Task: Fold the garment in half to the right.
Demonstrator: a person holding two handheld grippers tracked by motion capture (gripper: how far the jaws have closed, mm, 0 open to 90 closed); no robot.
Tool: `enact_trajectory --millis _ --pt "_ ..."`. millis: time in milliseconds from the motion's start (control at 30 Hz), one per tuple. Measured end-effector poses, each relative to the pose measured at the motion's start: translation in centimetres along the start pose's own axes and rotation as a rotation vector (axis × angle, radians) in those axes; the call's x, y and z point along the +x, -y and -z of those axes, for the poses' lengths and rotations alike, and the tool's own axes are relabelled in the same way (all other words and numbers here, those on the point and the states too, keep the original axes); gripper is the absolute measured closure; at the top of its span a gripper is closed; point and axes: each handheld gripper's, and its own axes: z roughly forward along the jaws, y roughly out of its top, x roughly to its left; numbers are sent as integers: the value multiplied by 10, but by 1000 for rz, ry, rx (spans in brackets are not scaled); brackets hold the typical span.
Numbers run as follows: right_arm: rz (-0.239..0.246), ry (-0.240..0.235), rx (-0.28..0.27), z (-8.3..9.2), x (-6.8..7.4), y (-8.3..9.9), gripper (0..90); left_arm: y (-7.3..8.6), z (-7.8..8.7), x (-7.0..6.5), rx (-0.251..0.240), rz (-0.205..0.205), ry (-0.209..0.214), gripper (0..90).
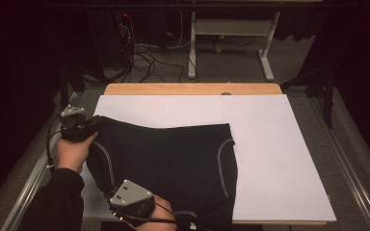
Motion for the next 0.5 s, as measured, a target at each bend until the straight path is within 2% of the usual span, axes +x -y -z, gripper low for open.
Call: enact_trajectory --millis 167,233,500 --pt "-9 24 -23 19 -9 5 724 -13 -3 -21 26 -45 26 755" --pt "-16 35 -34 28 -14 8 724 -18 -7 -31 30 -49 37 755" --pt "-40 86 -62 64 -31 26 723 -35 -29 -78 48 -88 79 754"
